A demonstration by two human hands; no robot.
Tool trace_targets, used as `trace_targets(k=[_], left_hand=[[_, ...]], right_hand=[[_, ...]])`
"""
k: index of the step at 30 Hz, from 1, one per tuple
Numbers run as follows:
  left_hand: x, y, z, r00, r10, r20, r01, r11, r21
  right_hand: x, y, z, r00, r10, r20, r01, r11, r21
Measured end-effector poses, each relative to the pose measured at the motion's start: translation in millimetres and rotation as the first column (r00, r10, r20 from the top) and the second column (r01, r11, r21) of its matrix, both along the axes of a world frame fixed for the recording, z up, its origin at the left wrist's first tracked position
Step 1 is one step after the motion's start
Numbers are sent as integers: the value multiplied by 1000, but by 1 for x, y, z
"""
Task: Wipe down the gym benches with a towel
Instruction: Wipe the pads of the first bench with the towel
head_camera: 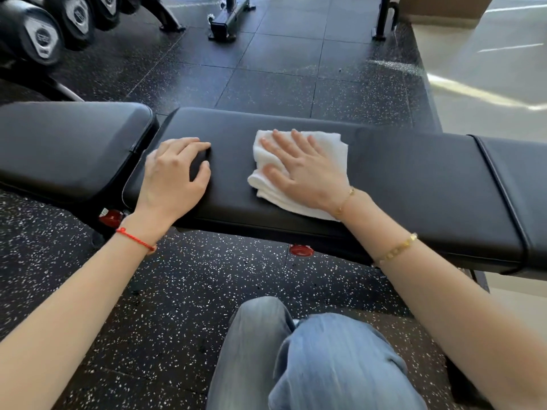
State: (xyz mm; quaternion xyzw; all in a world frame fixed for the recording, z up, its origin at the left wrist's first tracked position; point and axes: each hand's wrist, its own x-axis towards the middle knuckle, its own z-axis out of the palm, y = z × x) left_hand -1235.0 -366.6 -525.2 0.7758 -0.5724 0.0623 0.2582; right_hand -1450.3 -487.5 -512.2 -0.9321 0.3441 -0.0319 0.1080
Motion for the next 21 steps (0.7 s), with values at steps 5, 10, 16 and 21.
trace_targets(k=[5,10,16,21], left_hand=[[8,-5,1,1000,-5,-3,5,1000,9],[5,-1,2,1000,6,31,-7,998,62],[0,3,7,999,40,-23,-37,993,110],[8,2,9,999,-32,-3,32,995,99]], right_hand=[[-28,1,-5,990,129,62,-129,992,0],[1,-42,5,999,48,6,-48,998,34],[59,-43,12,991,119,-66,-115,991,65],[42,-19,12,986,153,-61,-151,988,33]])
